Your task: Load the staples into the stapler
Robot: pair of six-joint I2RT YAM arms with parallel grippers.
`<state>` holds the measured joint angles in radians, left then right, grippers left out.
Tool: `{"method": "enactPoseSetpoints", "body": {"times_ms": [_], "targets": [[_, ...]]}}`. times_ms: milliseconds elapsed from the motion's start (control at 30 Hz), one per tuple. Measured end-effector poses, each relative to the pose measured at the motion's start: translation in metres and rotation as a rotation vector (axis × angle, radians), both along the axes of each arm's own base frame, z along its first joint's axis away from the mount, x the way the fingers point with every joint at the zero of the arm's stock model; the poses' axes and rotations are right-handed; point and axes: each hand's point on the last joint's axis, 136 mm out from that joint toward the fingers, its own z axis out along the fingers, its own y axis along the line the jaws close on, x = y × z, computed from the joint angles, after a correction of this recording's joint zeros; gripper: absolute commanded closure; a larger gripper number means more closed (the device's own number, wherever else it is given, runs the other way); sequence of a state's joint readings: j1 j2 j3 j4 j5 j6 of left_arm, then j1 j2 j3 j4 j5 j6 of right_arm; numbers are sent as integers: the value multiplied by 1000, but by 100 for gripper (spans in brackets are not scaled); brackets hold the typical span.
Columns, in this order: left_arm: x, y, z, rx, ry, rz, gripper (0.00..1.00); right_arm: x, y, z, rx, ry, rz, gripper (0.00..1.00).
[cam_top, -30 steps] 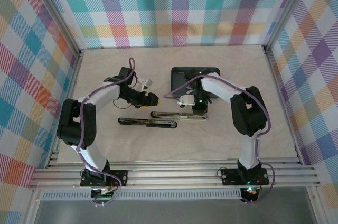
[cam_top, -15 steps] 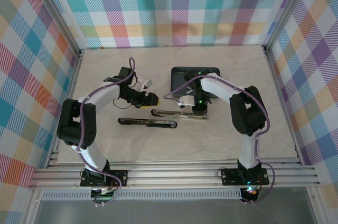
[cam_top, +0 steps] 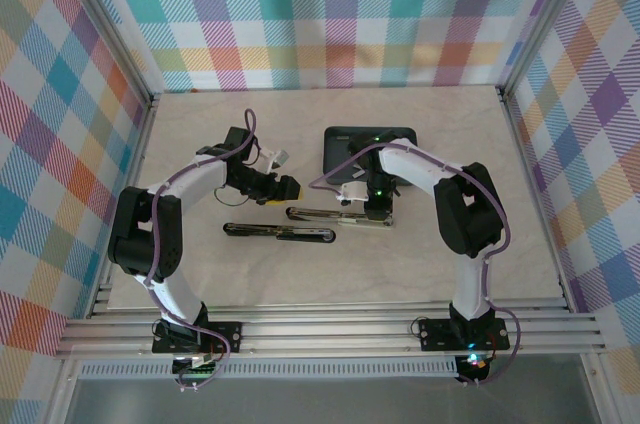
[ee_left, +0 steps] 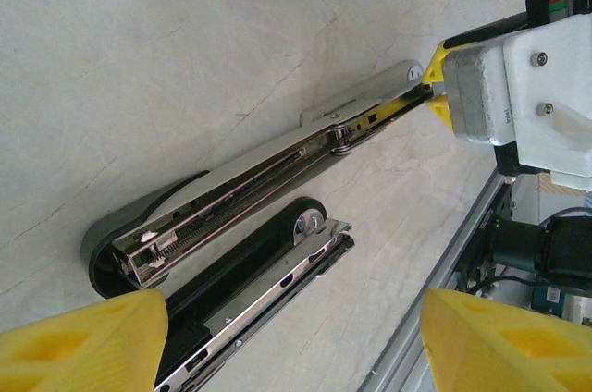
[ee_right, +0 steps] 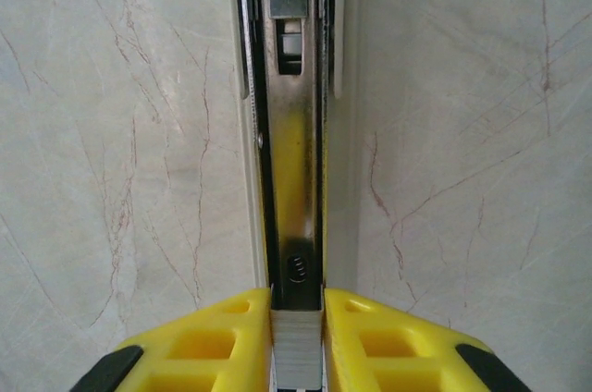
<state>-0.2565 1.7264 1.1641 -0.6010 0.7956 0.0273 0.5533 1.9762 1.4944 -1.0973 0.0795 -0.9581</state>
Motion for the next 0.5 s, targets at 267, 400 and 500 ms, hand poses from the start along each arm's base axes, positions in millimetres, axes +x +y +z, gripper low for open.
{"method": "enactPoseSetpoints", "body": {"times_ms": [267,400,500], "targets": [[0,0,0,0,0,0,28,1,-1,0,-6,-4,1,73],[0,0,0,0,0,0,28,1,-1,0,-6,-4,1,71],[0,0,0,0,0,0,28,1,-1,0,-6,-4,0,71]]}}
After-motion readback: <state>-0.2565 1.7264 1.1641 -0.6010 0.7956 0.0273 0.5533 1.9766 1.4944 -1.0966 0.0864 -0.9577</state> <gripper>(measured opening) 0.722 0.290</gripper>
